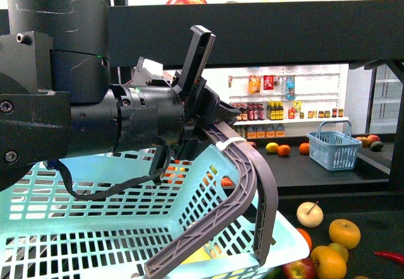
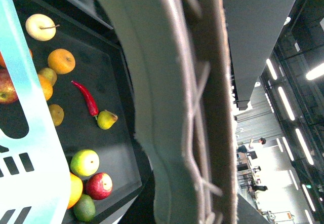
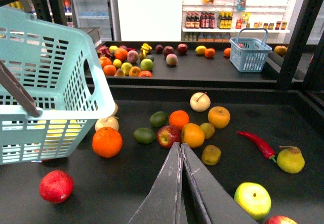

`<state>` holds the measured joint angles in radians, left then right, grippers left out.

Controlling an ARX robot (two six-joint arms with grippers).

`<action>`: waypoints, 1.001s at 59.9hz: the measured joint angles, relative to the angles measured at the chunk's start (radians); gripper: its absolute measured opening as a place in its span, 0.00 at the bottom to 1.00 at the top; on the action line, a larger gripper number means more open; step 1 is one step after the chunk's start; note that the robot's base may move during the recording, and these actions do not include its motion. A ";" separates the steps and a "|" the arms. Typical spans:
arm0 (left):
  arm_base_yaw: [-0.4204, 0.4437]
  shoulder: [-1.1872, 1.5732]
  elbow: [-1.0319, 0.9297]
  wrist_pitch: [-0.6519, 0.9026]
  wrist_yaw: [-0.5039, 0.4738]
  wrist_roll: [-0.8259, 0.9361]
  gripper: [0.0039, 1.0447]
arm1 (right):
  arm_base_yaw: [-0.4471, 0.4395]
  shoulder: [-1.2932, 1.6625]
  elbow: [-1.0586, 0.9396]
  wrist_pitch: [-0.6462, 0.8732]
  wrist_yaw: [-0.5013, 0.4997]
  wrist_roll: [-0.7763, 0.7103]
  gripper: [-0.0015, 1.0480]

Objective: Pick lemon from shelf

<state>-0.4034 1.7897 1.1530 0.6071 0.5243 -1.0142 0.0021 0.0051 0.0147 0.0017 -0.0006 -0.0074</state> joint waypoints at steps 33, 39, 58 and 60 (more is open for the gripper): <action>0.000 0.000 0.000 0.000 0.000 -0.002 0.06 | 0.000 0.000 0.000 0.000 0.000 0.000 0.86; 0.000 0.000 0.000 0.000 0.000 -0.002 0.06 | 0.000 0.000 0.000 0.000 0.000 0.001 0.93; 0.050 0.011 0.029 0.010 -0.284 -0.069 0.06 | 0.000 0.000 0.000 0.000 0.000 0.001 0.93; 0.066 0.011 0.034 0.023 -0.301 -0.085 0.06 | 0.000 0.000 0.000 0.000 0.000 0.001 0.93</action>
<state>-0.3378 1.8011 1.1866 0.6304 0.2230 -1.0988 0.0021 0.0051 0.0147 0.0013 -0.0002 -0.0067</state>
